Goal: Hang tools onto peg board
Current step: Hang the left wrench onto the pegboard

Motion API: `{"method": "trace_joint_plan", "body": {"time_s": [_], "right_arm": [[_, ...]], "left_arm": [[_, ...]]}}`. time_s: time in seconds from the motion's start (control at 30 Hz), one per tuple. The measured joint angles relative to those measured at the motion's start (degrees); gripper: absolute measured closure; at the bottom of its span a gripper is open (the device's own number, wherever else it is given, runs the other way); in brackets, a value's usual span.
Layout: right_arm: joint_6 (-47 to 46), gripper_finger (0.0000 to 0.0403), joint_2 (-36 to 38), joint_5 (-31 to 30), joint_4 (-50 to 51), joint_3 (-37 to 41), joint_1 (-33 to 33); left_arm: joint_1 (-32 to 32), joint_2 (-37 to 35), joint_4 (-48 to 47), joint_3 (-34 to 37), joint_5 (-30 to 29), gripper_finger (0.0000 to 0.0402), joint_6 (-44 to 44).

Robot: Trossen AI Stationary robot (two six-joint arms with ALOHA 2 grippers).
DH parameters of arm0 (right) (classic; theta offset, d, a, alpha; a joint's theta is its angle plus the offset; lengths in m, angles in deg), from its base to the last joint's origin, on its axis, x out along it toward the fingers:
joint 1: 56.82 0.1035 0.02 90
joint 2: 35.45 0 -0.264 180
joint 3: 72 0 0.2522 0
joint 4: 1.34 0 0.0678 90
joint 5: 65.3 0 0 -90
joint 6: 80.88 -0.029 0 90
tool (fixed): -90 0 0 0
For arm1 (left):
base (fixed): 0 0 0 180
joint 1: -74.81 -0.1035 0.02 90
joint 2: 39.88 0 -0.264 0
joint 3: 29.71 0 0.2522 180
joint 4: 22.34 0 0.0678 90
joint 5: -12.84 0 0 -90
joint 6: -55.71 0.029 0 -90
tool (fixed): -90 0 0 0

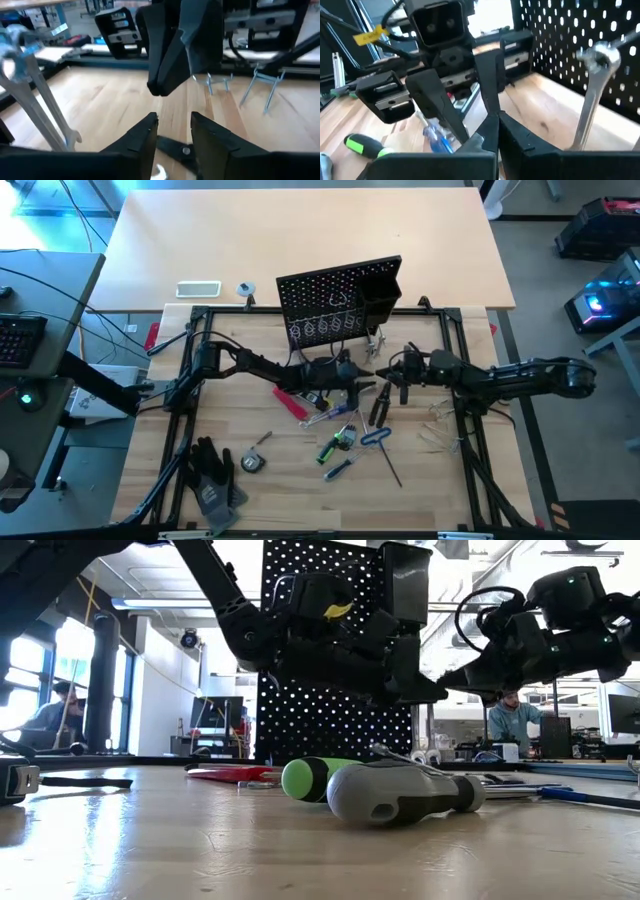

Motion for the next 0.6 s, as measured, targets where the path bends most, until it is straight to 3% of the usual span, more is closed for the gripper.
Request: {"method": "trace_joint_plan", "body": {"time_s": [0.23,0.43,0.6], "right_arm": [[1.57,0.0392,0.00,4.80,5.81,0.00,3.93],[5.81,0.0319,0.00,-5.19,7.27,0.00,11.04],[8.54,0.0270,-3.58,-9.56,13.48,-4.38,13.29]], "left_arm": [[0.14,0.00,-7.30,-0.01,1.74,0.0300,0.12],[1.79,-2.57,-12.00,0.03,4.07,0.0300,2.62],[4.87,-8.40,-23.26,-0.03,-2.01,0.0300,8.77]]}}
